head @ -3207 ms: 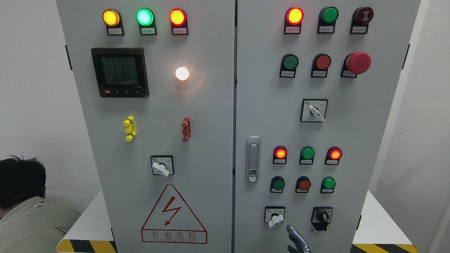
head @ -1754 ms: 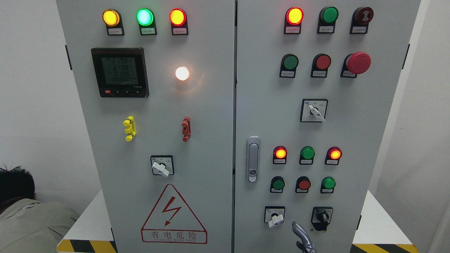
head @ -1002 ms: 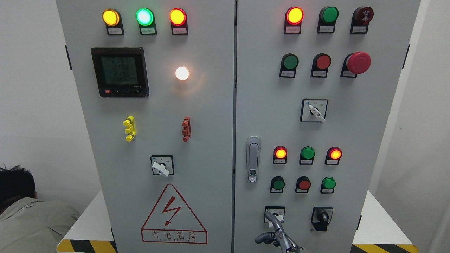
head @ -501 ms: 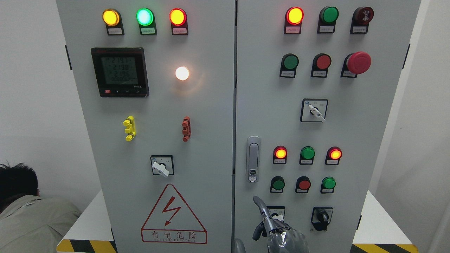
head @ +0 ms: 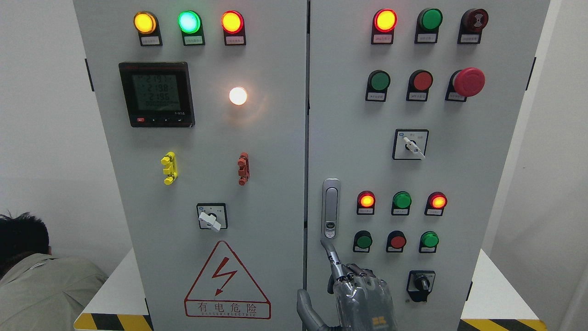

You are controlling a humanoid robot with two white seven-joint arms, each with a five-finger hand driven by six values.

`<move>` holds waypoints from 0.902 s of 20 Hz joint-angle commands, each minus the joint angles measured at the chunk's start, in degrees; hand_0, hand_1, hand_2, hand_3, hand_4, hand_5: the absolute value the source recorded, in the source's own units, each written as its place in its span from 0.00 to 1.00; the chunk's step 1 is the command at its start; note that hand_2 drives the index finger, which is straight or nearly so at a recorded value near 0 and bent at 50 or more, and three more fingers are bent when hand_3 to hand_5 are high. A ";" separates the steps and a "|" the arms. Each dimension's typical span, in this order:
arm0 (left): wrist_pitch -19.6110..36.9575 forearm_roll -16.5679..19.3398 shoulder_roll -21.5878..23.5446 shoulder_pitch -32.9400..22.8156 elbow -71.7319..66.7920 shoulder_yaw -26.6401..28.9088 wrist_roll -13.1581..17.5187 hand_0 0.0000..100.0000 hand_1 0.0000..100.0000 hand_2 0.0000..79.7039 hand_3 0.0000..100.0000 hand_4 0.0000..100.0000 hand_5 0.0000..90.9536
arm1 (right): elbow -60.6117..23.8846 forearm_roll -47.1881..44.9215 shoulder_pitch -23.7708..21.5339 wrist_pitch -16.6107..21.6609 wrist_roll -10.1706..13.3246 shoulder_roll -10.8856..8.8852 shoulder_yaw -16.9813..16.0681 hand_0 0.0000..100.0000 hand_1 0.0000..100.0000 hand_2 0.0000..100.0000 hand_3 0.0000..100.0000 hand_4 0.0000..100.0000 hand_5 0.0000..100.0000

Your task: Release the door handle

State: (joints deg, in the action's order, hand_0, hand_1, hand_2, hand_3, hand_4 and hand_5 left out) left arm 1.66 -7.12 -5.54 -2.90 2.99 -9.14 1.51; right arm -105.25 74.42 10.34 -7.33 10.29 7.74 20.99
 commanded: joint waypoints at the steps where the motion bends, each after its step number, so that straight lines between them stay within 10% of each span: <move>1: 0.00 0.00 0.00 0.00 0.00 0.00 -0.01 0.00 0.00 0.06 0.11 0.00 0.00 | 6.29 1.34 2.84 -1.90 -0.10 0.09 0.37 0.41 0.20 0.00 0.78 0.75 0.72; 18: -0.08 0.00 0.00 0.00 0.00 0.00 -0.01 0.00 0.00 0.06 0.11 0.00 0.00 | 7.52 2.40 4.95 -2.96 -0.18 0.09 -0.59 0.37 0.22 0.00 0.80 0.75 0.72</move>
State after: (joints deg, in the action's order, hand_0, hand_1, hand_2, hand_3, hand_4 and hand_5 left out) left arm 1.62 -7.12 -5.54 -2.90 2.99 -9.14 1.51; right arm -99.58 76.76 14.71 -10.06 10.06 7.79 20.79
